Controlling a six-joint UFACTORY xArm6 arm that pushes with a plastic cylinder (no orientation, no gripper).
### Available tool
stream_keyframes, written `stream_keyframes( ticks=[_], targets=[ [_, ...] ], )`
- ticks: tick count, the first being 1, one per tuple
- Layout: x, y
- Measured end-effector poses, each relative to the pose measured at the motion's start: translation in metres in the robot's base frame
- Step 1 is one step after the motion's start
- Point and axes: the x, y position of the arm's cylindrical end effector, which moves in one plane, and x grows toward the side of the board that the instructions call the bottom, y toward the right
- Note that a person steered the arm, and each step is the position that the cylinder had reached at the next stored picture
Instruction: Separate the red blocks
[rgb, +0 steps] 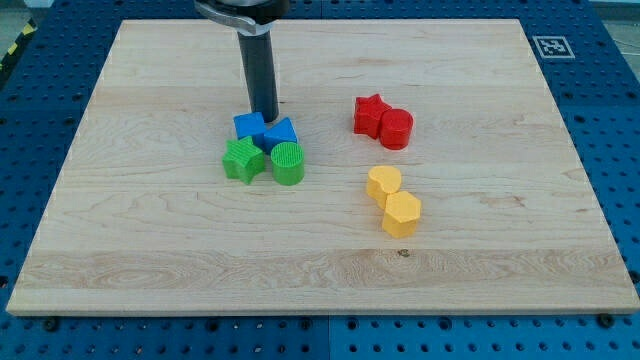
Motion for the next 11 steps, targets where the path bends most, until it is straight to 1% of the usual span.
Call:
stream_keyframes(
  ticks=[1,2,4,5,6,8,10,11],
  targets=[
    [0.000,0.000],
    [-0.017,0.003],
    [-0.021,0.036],
    [-0.011,0.063],
    [0.013,0.069],
    [0.044,0.105],
    [0.051,0.158],
    [0.051,0.165]
  ],
)
